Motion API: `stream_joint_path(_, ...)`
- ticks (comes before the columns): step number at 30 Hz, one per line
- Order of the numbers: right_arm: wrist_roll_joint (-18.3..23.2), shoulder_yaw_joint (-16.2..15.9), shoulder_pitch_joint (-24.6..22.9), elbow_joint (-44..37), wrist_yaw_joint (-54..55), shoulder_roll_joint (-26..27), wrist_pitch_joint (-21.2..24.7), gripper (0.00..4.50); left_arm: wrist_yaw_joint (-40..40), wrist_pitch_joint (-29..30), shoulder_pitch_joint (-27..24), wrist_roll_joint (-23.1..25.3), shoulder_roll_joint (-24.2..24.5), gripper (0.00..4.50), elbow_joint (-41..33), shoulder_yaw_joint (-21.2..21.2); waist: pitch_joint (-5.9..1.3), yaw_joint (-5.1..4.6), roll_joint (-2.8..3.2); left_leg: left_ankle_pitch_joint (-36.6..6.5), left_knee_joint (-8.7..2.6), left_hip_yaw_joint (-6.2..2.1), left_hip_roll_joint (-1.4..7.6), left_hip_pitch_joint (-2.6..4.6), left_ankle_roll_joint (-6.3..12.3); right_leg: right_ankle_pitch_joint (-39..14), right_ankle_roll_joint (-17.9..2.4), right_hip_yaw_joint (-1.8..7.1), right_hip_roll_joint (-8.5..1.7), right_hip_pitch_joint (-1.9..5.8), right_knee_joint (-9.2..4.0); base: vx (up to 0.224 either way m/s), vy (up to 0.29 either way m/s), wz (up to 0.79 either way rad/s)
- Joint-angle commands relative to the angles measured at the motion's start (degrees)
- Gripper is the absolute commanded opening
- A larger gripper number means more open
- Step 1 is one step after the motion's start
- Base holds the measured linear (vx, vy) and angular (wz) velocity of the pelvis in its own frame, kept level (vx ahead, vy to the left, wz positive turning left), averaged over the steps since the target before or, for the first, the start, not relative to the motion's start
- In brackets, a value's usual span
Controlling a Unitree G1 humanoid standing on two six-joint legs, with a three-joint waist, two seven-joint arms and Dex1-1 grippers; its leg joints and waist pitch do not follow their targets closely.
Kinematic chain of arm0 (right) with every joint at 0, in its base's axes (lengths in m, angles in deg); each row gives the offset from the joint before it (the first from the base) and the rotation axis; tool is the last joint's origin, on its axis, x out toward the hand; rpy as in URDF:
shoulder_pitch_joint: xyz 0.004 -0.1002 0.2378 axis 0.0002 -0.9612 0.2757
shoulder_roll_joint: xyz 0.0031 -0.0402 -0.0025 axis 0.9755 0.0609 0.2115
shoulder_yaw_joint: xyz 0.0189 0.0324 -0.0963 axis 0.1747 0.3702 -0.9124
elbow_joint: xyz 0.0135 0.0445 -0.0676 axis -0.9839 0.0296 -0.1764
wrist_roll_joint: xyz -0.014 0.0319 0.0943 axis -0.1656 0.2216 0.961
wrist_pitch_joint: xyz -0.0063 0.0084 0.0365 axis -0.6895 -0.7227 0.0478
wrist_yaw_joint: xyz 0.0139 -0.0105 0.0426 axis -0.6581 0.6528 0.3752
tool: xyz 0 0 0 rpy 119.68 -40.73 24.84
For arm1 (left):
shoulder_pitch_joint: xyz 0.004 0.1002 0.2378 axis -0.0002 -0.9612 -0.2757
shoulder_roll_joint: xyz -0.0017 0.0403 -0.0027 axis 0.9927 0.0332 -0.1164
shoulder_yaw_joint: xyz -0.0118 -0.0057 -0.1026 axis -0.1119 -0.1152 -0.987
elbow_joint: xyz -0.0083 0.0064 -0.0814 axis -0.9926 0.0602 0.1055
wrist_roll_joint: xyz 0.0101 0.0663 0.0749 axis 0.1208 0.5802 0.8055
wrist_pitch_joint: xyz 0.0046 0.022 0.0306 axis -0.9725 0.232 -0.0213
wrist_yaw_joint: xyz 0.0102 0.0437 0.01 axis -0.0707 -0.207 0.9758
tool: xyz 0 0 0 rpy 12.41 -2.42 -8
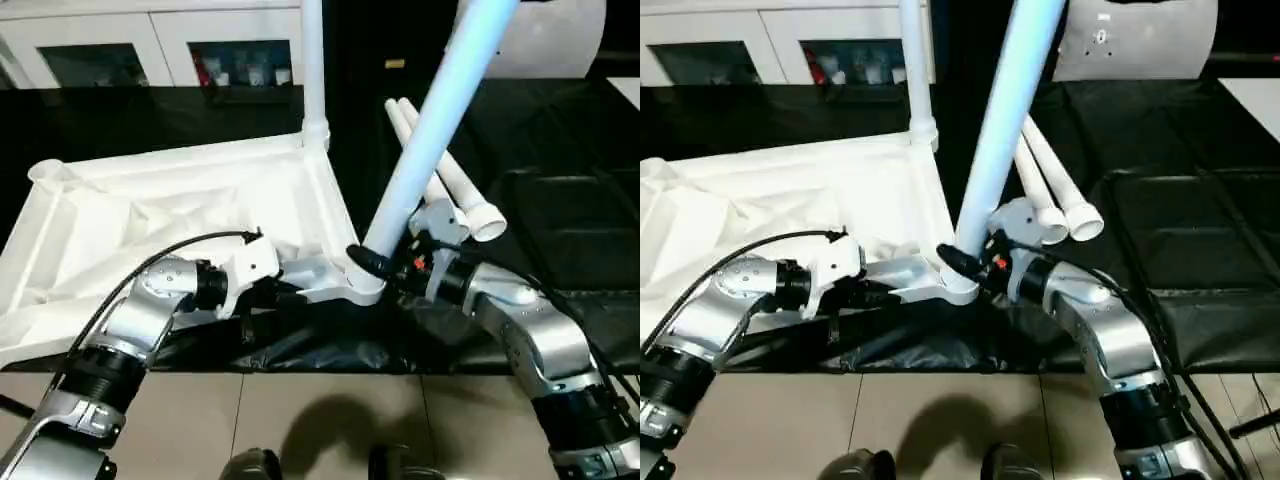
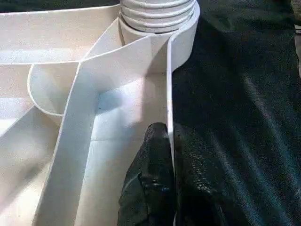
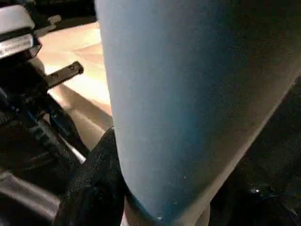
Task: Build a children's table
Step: Insert table leg to table base
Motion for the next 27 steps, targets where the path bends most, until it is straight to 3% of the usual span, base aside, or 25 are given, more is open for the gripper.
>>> stream_joint_path(1,-4.8,-3.9,-3.5,6.2,-0.4,-2.1,3.7,1.91,-0.3,-3.0,1.0,-2.0,0.2,0.00,-2.0,-1.8,-3.55,-0.19,-0.64,-22.9,-4.03,-0.92,0.88,1.57,1.78,-35.1,-4.6,1.56,-3.66,1.71,-5.89,0.000,0.000,0.00)
stream_joint_path(6,-5.4,-6.3,-3.5,6.4,-3.0,-2.9,3.9,1.91,-1.0,-2.8,0.6,-2.2,0.9,0.00,-3.1,-1.9,-3.44,-0.35,-0.85,-21.8,-4.01,-0.80,0.91,1.47,2.37,-34.4,-5.0,1.83,-3.74,1.70,-5.86,0.000,0.000,0.00)
stream_joint_path(7,-5.5,-6.7,-3.7,6.3,-3.4,-3.0,3.9,1.91,-1.2,-2.8,0.4,-2.2,1.1,0.00,-3.6,-1.8,-2.97,-0.39,-1.16,-21.8,-4.19,-0.83,0.95,1.35,2.50,-34.3,-5.0,1.91,-3.74,1.57,-5.87,0.000,0.000,0.00)
stream_joint_path(11,-5.0,-7.8,-2.5,8.5,-6.0,-3.1,3.4,1.91,-3.3,-2.6,0.8,-2.5,1.7,0.00,-4.8,-1.2,-2.19,-0.57,-1.51,-22.6,-4.57,-0.92,0.96,1.33,2.53,-35.3,-4.4,2.05,-3.78,1.36,-5.96,0.000,0.000,0.00)
stream_joint_path(12,-5.0,-8.0,-2.0,9.2,-6.6,-3.2,3.3,1.91,-3.8,-2.6,0.9,-2.5,1.9,0.00,-5.3,-1.0,-2.32,-0.56,-1.38,-22.6,-4.53,-0.95,0.92,1.54,2.34,-35.5,-4.4,2.00,-3.85,1.48,-5.92,0.000,0.000,0.00)
stream_joint_path(13,-5.2,-8.5,-0.6,10.8,-8.2,-3.2,3.1,1.91,-4.7,-2.6,1.9,-2.6,2.0,0.00,-5.2,-0.8,-1.62,-0.66,-1.68,-23.0,-4.76,-0.99,0.94,1.44,2.36,-35.8,-4.2,2.05,-3.81,1.27,-6.03,0.000,0.000,0.00)
stream_joint_path(17,-5.5,-11.0,2.5,13.1,-13.5,-3.6,3.7,1.91,-6.9,-3.0,4.9,-2.6,2.6,0.00,-4.5,-0.5,-0.70,-0.60,-2.02,-25.3,-5.05,-1.12,1.05,2.19,1.78,-36.8,-4.3,2.09,-3.86,0.90,-6.32,0.000,0.000,0.00)
stream_joint_path(18,-5.8,-11.7,3.0,13.5,-14.3,-3.7,3.7,1.91,-7.2,-3.2,5.6,-2.4,2.7,0.00,-4.0,-0.5,-0.62,-0.57,-2.16,-24.8,-5.23,-1.24,1.12,2.06,1.70,-35.7,-4.7,2.10,-3.96,1.24,-6.12,0.000,0.000,0.00)
stream_joint_path(19,-6.0,-12.6,3.4,13.5,-15.4,-3.7,4.0,1.91,-7.6,-3.2,6.2,-2.4,2.9,0.00,-3.7,-0.5,-0.30,-0.43,-2.43,-24.8,-5.41,-1.15,1.27,2.22,1.71,-34.4,-5.2,2.24,-3.92,1.03,-6.20,0.000,0.000,0.00)
stream_joint_path(21,-6.1,-13.7,3.7,13.3,-16.5,-3.4,4.4,1.91,-8.1,-3.2,7.0,-2.4,3.2,0.00,-3.6,-0.5,-0.09,-0.29,-2.42,-24.9,-5.60,-1.32,1.50,2.16,1.31,-32.5,-6.4,2.30,-4.03,1.27,-5.78,0.000,0.000,0.00)
stream_joint_path(22,-6.1,-14.2,3.9,13.4,-17.0,-3.2,4.5,1.91,-8.3,-3.3,7.4,-2.3,3.3,0.00,-3.5,-0.5,0.22,-0.29,-2.85,-25.3,-5.77,-1.40,1.53,2.04,1.15,-32.4,-6.8,2.29,-4.08,1.33,-5.65,0.000,0.000,0.00)
stream_joint_path(27,-6.5,-15.1,4.9,14.0,-16.6,-1.2,4.1,1.91,-7.9,-5.3,10.2,-0.7,4.5,0.00,0.8,-1.1,0.65,-0.10,-3.15,-26.0,-5.88,-1.47,1.61,2.32,0.20,-32.0,-7.8,2.52,-4.43,1.38,-5.58,0.000,0.000,0.00)
